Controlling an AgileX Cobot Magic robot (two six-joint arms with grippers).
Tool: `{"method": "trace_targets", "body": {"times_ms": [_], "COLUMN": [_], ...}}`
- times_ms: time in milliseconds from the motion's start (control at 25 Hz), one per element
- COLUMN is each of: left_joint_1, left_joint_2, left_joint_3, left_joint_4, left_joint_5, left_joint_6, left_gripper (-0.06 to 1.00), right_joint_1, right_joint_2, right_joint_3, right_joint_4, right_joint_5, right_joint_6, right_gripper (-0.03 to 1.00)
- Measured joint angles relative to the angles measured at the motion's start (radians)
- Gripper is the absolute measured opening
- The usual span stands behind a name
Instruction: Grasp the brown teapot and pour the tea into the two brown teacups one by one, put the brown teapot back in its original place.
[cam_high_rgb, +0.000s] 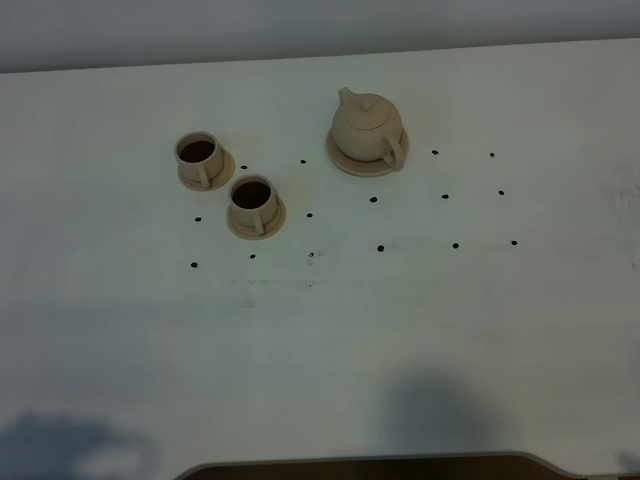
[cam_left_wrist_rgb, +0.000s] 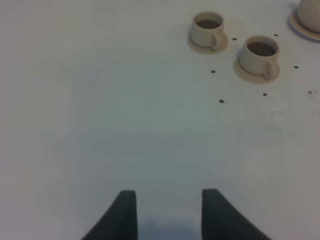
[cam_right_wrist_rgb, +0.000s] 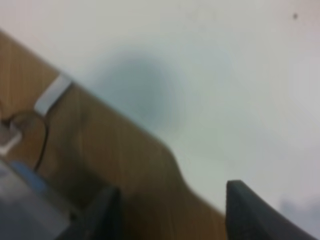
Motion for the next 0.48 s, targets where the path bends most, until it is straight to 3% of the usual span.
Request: {"method": "trace_targets", "body": {"times_ms": [160,480], "left_joint_1": [0.000,0.000], "left_joint_2": [0.000,0.000], "left_joint_3": [0.000,0.000], "left_joint_4": [0.000,0.000], "left_joint_5": [0.000,0.000], "left_joint_6": [0.000,0.000], "left_gripper": [0.33,0.33], "right_joint_1": [0.000,0.000], "right_joint_2": [0.000,0.001], "right_joint_3": [0.030,0.033], "right_joint_4": [0.001,0.000], "right_joint_5": [-0.077,-0.085], "right_joint_6": [0.002,0.003], "right_gripper": [0.45,0.45]}}
